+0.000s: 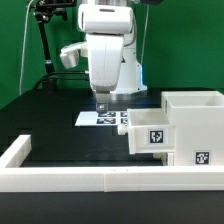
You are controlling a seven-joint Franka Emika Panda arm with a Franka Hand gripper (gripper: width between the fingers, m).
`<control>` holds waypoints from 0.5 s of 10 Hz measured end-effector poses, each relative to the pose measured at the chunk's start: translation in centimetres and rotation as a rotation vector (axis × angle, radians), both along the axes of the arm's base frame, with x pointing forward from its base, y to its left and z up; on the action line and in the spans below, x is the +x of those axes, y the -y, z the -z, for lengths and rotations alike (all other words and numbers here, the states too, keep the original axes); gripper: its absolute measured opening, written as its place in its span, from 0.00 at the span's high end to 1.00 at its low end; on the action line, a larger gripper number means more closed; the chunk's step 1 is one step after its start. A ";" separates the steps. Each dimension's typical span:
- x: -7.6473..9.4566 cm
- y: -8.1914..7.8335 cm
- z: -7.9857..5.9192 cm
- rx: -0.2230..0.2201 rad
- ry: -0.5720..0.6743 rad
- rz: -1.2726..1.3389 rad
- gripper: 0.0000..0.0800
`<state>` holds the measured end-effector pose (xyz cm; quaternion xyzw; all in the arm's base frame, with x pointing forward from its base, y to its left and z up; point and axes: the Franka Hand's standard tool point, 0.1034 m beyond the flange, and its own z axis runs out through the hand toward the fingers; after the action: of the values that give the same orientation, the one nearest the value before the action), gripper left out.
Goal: Assemble drawer
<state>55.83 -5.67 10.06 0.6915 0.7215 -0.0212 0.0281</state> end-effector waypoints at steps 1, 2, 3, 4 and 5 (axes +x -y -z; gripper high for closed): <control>0.0 0.1 0.0 0.002 -0.001 -0.005 0.19; -0.1 0.5 0.1 0.010 -0.003 -0.003 0.19; -0.1 0.5 0.2 0.009 -0.003 -0.004 0.19; -0.3 0.6 0.8 0.025 0.000 -0.034 0.19; -0.5 0.9 1.2 0.055 -0.007 -0.031 0.19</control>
Offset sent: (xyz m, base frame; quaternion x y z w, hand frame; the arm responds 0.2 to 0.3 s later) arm -0.0096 0.0125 -0.0247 -0.0289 0.0921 -0.0343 0.9947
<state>55.37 -6.61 8.86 0.6805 0.7327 -0.0033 0.0068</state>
